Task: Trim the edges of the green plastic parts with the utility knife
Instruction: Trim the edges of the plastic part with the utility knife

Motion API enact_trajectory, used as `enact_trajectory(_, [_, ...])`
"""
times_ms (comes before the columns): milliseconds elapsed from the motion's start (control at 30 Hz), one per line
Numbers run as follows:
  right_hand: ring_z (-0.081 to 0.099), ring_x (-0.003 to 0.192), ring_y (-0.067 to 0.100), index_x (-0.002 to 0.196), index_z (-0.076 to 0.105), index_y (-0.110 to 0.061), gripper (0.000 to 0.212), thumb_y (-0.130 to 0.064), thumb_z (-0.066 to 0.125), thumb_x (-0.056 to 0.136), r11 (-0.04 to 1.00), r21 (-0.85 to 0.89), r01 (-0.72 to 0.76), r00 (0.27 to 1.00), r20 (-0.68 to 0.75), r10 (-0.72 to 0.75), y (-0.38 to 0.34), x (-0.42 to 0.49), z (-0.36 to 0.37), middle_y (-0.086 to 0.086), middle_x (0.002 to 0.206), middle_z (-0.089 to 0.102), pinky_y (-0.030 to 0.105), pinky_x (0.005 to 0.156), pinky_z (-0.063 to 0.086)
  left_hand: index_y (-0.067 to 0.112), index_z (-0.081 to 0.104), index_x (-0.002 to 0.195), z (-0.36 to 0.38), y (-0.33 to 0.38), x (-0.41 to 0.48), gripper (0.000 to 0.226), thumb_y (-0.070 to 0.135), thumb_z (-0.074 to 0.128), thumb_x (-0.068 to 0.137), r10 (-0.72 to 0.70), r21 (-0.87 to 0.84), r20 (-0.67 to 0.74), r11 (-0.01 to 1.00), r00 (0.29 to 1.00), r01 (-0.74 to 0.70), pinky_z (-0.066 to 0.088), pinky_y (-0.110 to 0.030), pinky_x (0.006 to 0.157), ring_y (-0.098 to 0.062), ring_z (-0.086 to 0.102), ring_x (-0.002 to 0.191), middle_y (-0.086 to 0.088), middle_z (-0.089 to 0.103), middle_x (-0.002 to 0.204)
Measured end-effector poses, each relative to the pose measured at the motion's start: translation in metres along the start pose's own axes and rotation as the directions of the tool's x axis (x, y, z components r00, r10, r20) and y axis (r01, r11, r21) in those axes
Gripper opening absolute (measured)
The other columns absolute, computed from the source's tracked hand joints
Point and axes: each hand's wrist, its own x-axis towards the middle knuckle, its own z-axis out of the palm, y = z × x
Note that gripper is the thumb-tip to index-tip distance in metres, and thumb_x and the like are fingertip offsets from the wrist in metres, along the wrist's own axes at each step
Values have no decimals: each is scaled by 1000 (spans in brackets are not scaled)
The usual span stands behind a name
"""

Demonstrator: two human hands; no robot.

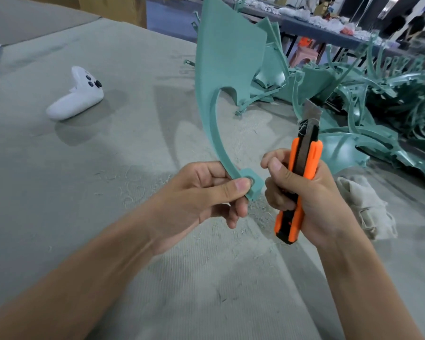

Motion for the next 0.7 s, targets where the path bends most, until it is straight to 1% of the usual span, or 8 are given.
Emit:
enact_trajectory(100, [31, 39, 10, 70, 70, -25, 13, -27, 65, 81, 1000, 11, 16, 1000, 5, -16, 0, 0, -1, -5, 47, 36, 19, 43, 30, 18, 73, 85, 0, 1, 0, 12, 19, 61, 86, 34, 41, -30, 999, 999, -32, 48, -21, 58, -10, 58, 60, 0, 63, 65])
enact_trajectory(233, [29, 40, 9, 59, 61, -22, 28, -38, 62, 82, 999, 35, 35, 999, -14, -35, 0, 0, -1, -7, 50, 33, 20, 42, 26, 12, 70, 87, 0, 1, 0, 11, 17, 59, 87, 87, 91, -64, 993, 994, -81, 48, -21, 59, -11, 58, 60, -1, 63, 65])
enact_trajectory(300, [30, 41, 10, 59, 60, -21, 28, -39, 65, 80, 998, -1, 59, 998, -22, -59, -1, -1, -1, -6, 51, 37, 19, 41, 28, 15, 71, 85, 1, 1, 0, 12, 16, 59, 87, 115, 94, -83, 990, 990, -107, 48, -21, 59, -11, 57, 61, -1, 63, 65])
enact_trajectory(400, [32, 43, 12, 69, 66, -21, 19, -34, 77, 78, 978, -136, 157, 987, -9, -159, 0, -2, 3, -2, 54, 40, 20, 43, 30, 19, 72, 81, 1, 0, 2, 14, 17, 59, 87, 165, 71, -134, 985, 977, -157, 47, -21, 59, -11, 57, 62, 0, 62, 65])
enact_trajectory(500, [33, 46, 11, 74, 63, -11, 45, -55, 75, 72, 909, -330, 254, 963, -3, -270, 3, -3, 10, -2, 51, 38, 22, 46, 30, 11, 70, 82, -1, 0, 3, 14, 20, 59, 86, 213, 23, -191, 977, 958, -212, 47, -22, 60, -11, 57, 63, -1, 62, 65])
enact_trajectory(567, [34, 49, 17, 73, 60, -5, 68, -72, 66, 73, 844, -445, 300, 943, 7, -332, 4, -5, 14, 7, 53, 40, 27, 48, 30, 9, 69, 79, -3, 0, 4, 16, 19, 59, 85, 231, -12, -236, 971, 944, -240, 47, -22, 60, -11, 58, 63, -1, 62, 64])
enact_trajectory(633, [34, 51, 22, 69, 54, 3, 83, -79, 53, 79, 777, -543, 317, 933, 32, -358, 5, -6, 16, 11, 55, 39, 35, 48, 30, 14, 72, 75, -4, 0, 5, 18, 18, 58, 85, 243, -40, -272, 964, 931, -263, 48, -22, 60, -10, 59, 63, -1, 63, 64])
enact_trajectory(700, [31, 50, 20, 63, 48, 3, 84, -78, 46, 84, 737, -587, 336, 922, 47, -383, 5, -6, 16, 8, 53, 34, 34, 47, 28, 14, 72, 76, -4, 0, 5, 19, 16, 56, 86, 247, -58, -281, 960, 927, -274, 48, -22, 60, -10, 59, 62, -2, 63, 64])
